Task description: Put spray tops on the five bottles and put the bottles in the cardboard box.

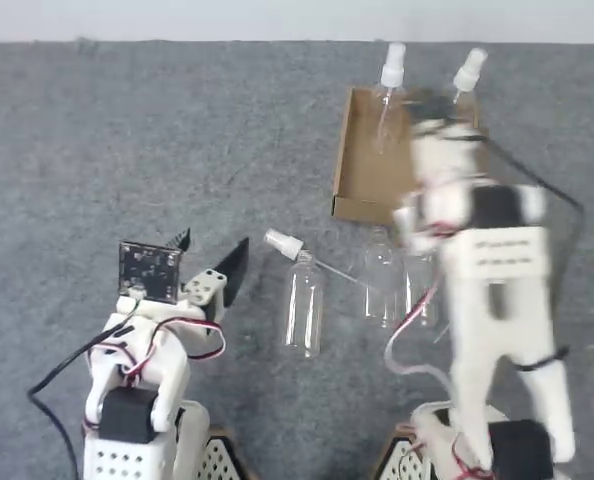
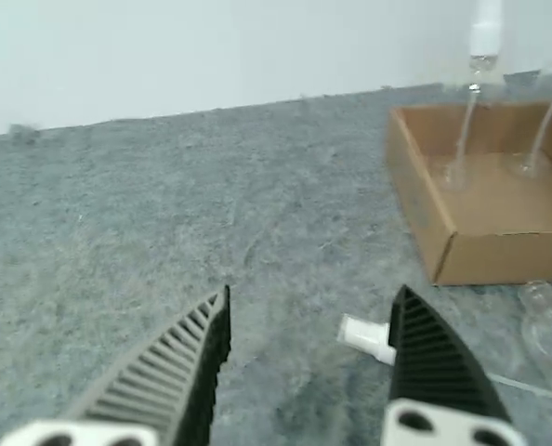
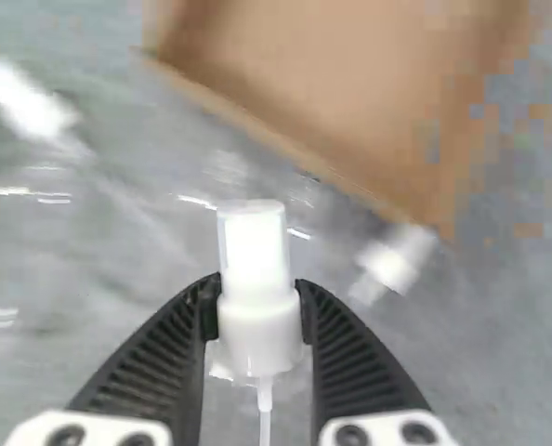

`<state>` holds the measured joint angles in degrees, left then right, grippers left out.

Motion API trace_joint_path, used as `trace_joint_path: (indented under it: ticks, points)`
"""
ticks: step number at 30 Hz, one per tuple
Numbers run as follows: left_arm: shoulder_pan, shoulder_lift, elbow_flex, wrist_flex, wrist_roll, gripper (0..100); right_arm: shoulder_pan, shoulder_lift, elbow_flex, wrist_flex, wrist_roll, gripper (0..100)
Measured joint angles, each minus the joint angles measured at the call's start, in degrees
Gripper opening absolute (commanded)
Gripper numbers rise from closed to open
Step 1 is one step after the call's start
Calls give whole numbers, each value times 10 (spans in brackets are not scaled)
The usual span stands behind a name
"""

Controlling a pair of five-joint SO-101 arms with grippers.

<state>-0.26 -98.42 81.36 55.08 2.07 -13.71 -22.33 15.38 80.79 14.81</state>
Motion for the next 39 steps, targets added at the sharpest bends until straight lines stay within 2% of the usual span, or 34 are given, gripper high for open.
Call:
trace_joint_path:
  ticks: [5, 9, 18, 27, 35, 39]
  points:
    - [-33, 0, -10, 0, 0, 186, -165, 18, -20, -28, -97, 26]
    - [-84, 0, -18, 0, 33, 191, -215, 98, -66, -64, -157, 25]
    - [-108, 0, -18, 0, 46, 192, -280, 322, -178, -135, -308, 32]
    - [-108, 0, -18, 0, 47, 192, -326, 452, -193, -185, -444, 117]
    - [-108, 0, -18, 0, 47, 192, -326, 466, -194, -191, -455, 210]
    - [-108, 0, -18, 0, 47, 192, -326, 463, -229, -126, -446, 210]
